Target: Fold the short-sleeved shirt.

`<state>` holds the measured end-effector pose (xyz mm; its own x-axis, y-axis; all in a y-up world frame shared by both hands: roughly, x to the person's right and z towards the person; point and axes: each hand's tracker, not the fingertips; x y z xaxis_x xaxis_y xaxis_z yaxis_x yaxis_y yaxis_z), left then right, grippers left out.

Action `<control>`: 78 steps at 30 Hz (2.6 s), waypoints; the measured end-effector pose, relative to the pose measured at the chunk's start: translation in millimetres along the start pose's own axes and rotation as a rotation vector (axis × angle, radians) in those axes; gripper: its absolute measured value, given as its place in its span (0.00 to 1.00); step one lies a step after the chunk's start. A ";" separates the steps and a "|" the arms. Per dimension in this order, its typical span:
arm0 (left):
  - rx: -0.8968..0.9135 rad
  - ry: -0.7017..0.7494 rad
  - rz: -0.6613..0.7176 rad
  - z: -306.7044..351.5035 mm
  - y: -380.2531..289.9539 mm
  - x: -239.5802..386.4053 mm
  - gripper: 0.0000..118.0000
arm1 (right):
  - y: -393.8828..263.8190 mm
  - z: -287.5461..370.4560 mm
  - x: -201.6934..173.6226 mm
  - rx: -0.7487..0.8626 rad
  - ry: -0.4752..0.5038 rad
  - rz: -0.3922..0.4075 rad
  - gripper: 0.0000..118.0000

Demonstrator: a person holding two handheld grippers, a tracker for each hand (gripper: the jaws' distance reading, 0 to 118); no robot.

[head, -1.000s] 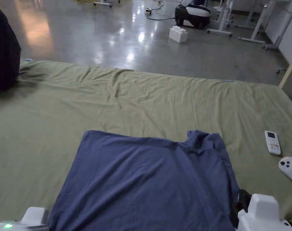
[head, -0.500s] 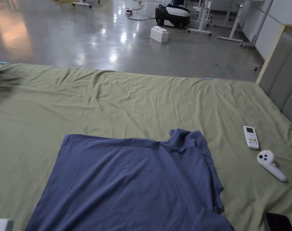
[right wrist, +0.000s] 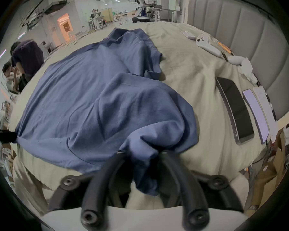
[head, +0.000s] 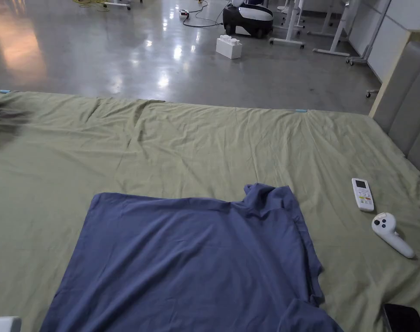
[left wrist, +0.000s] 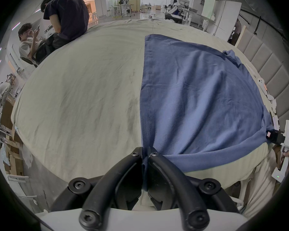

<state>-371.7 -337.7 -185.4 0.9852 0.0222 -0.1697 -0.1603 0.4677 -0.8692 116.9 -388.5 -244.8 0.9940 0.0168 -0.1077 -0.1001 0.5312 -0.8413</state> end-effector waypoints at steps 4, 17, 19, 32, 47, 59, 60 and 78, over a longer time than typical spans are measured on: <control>0.010 -0.014 0.005 2.9 0.6 0.6 0.04 | 4.3 10.0 -1.1 -0.020 -0.057 0.074 0.10; 0.088 -0.079 0.070 18.7 17.5 -4.0 0.04 | 32.9 37.4 -1.3 0.012 -0.070 0.082 0.09; 0.110 -0.080 0.076 20.7 25.8 -5.0 0.04 | 42.5 41.8 -0.1 0.023 -0.056 0.068 0.09; 0.226 -0.060 0.072 -0.2 108.2 -7.9 0.04 | 143.3 19.7 -4.6 0.151 -0.023 0.041 0.09; 0.172 -0.011 -0.014 -92.5 181.0 2.9 0.04 | 180.4 -63.2 -4.4 0.070 -0.047 0.021 0.10; 0.162 -0.008 0.039 -102.7 163.0 -7.3 0.34 | 169.0 -41.1 -6.3 0.230 -0.028 0.019 0.49; 0.187 -0.011 0.034 -96.0 161.1 -7.1 0.46 | 168.4 -34.5 -7.5 0.265 -0.028 0.027 0.54; 0.763 0.000 -0.045 39.9 90.0 44.2 0.08 | 137.2 80.0 -53.8 0.868 -0.066 0.047 0.12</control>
<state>-340.1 -259.4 -252.7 0.9899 -0.0114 -0.1412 -0.0339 0.9488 -0.3139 53.1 -248.8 -312.1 0.9929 0.0893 -0.0783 -0.0992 0.9862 -0.1325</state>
